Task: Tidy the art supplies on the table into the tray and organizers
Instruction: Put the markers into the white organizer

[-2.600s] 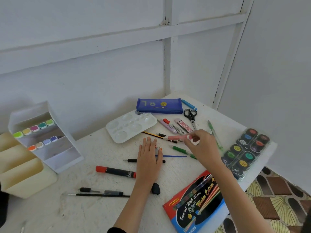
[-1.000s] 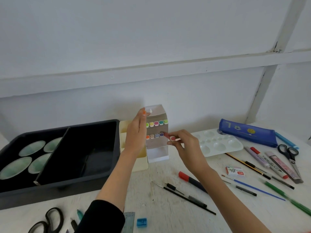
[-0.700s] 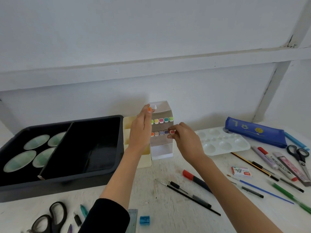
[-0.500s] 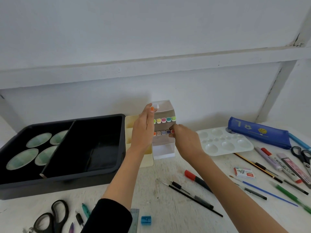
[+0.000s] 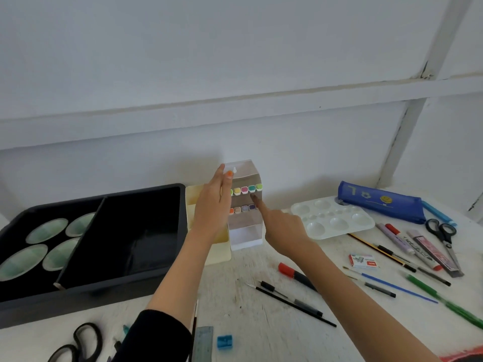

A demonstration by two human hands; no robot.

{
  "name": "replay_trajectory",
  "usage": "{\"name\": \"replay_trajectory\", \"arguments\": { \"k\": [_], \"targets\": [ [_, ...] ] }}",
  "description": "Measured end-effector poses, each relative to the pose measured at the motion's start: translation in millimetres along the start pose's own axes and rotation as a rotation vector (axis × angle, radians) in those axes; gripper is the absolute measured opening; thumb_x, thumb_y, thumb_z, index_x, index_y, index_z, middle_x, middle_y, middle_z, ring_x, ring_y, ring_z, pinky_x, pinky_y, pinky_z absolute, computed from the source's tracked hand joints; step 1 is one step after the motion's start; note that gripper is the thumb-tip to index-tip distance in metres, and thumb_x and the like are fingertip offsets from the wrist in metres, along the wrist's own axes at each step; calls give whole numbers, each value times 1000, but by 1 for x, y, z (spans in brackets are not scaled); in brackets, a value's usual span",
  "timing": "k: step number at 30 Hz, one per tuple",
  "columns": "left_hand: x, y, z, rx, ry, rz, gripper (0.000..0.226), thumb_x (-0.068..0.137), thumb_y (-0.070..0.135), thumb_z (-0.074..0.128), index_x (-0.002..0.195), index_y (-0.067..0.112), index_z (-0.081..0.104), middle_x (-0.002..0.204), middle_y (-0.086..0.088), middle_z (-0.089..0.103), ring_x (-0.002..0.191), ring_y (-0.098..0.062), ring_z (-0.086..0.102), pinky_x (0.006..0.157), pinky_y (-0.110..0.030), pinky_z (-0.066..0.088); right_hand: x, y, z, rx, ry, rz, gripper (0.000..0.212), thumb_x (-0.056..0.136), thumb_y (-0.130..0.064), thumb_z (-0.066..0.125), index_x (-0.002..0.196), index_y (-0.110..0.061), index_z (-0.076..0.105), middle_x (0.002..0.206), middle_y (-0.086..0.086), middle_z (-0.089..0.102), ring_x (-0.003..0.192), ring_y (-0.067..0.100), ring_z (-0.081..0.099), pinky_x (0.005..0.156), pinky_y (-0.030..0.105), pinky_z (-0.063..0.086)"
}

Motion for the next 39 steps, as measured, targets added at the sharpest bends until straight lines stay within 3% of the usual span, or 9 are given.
{"name": "replay_trajectory", "arguments": {
  "k": [3,6,10,13,16,22,26,33,39],
  "targets": [
    [3,5,-5,221,-101,-11,55,98,52,17,145,26,31,154,2,26,144,-21,16,118,-45,5,-24,-1,3,111,79,45,84,85,2,41,149,-33,-2,91,2,57,66,18,54,46,24,33],
    [2,14,-10,361,-71,94,59,98,55,16,143,23,38,157,0,18,145,-12,9,116,-41,-12,-46,3,8,267,144,98,72,87,-1,40,147,-32,17,105,2,62,84,20,62,58,31,50],
    [-23,37,-1,249,137,328,42,93,36,38,128,19,53,139,0,49,129,-15,39,109,-26,14,-67,19,11,351,215,248,44,93,-9,40,133,-26,45,100,-1,66,82,17,62,69,35,55],
    [-46,50,24,113,53,417,39,88,31,39,119,19,59,122,6,59,116,-10,46,100,-20,29,-81,37,14,422,248,373,34,94,-12,43,121,-25,57,93,-2,68,77,15,62,70,34,55],
    [-65,49,56,58,-33,439,35,88,27,41,114,17,62,116,6,62,113,-9,50,101,-29,38,-100,55,16,455,238,453,30,94,-13,44,116,-26,59,92,-3,66,79,12,61,70,32,54],
    [-94,48,124,53,-245,420,29,89,8,53,113,20,62,113,12,62,108,-2,48,94,-9,28,-142,107,20,452,188,587,27,94,-15,43,108,-28,63,105,-6,65,81,7,59,72,25,51],
    [-104,59,166,54,-341,399,29,89,8,53,114,20,63,112,10,63,108,-2,50,97,-17,35,-168,149,20,414,187,682,29,94,-14,41,111,-23,63,109,-4,65,65,4,51,58,21,43],
    [-123,86,243,2,-462,337,27,90,10,55,114,21,63,111,10,62,105,-2,51,95,-22,43,-203,231,13,348,315,899,28,91,-3,42,109,-10,63,109,7,62,76,19,60,64,30,49],
    [-136,108,290,-16,-504,278,27,91,8,53,112,22,62,107,14,59,105,0,49,94,-15,39,-216,285,20,183,162,1016,34,89,4,50,122,-4,49,113,12,51,101,22,49,72,27,49]
  ]
}}
Point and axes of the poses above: each hand's wrist, its own x-axis towards the middle knuckle, its own z-axis out of the palm, y = z × x, the point moved 2 cm from there along x, towards the middle knuckle
